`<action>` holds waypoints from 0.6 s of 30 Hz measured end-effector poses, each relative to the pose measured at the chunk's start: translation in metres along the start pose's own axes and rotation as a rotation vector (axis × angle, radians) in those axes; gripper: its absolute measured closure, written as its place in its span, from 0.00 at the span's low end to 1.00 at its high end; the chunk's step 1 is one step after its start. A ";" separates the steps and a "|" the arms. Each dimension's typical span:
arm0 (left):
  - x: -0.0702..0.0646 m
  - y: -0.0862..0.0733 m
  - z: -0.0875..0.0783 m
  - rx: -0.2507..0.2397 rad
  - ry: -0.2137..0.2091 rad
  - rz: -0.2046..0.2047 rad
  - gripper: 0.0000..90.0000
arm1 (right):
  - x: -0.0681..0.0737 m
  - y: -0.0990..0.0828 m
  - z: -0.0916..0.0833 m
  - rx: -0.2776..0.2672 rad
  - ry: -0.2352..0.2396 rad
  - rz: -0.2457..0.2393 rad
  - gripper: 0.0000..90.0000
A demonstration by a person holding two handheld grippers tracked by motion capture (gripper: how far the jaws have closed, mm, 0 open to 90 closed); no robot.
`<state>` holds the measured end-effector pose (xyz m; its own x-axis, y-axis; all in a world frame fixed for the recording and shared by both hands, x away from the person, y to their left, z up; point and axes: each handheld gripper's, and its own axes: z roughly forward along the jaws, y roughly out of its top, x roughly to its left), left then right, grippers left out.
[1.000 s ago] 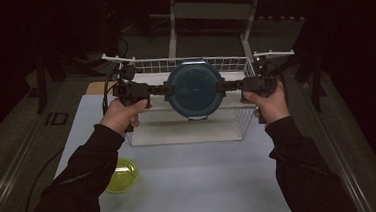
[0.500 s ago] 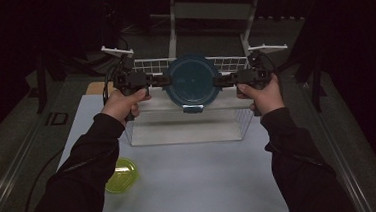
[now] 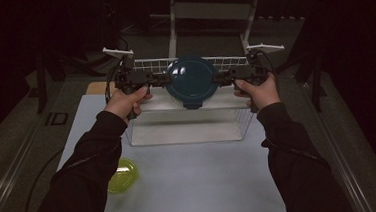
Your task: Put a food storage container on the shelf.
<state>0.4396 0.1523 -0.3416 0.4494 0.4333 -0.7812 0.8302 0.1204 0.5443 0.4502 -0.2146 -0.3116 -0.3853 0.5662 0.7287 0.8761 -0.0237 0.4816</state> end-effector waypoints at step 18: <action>-0.011 -0.002 0.001 0.002 0.074 0.088 0.43 | -0.002 0.005 -0.004 -0.037 -0.082 -0.032 0.55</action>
<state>0.4330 0.1466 -0.3340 0.4955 0.5066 -0.7056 0.7892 0.0767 0.6093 0.4543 -0.2190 -0.3083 -0.3868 0.6327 0.6709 0.8518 -0.0336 0.5227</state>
